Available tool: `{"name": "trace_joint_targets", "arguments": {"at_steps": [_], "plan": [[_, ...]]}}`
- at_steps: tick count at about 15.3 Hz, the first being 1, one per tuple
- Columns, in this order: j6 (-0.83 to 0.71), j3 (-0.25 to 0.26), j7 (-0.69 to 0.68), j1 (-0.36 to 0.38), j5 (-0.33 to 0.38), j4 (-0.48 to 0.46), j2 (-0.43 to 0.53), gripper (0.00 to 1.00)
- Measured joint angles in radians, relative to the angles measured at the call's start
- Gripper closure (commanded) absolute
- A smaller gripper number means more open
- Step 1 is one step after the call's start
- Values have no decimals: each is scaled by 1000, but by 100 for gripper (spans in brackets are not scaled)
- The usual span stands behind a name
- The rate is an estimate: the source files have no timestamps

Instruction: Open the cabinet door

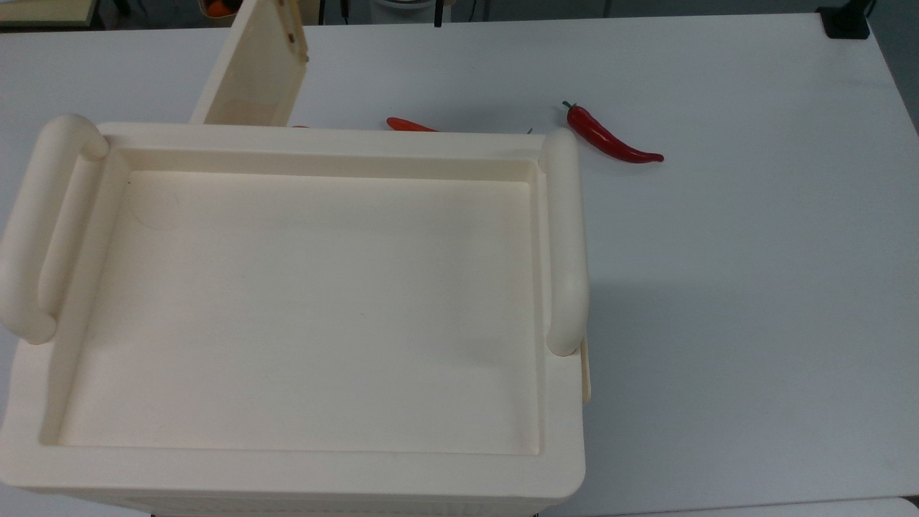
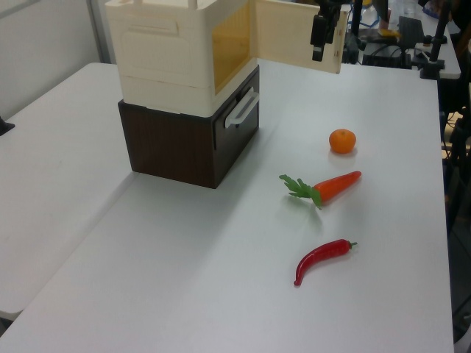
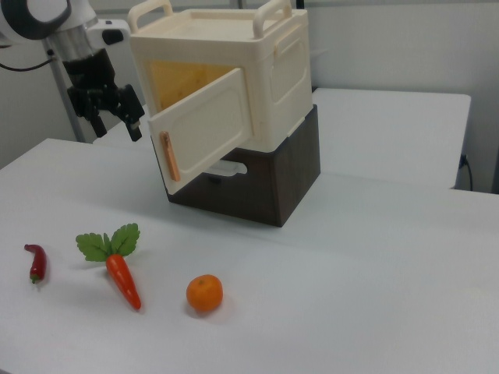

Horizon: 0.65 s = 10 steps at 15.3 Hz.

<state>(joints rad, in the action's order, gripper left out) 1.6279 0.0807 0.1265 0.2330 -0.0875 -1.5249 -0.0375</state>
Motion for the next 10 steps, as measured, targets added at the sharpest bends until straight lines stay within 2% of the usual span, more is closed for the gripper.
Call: {"name": "trace_joint_targets", "arguments": {"at_steps": [3, 7, 10], "plan": [[0, 0, -2, -25, 26, -47, 19, 0], [0, -1, -11, -54, 27, -133, 54, 0], [0, -1, -31, -63, 27, -162, 65, 0]]}}
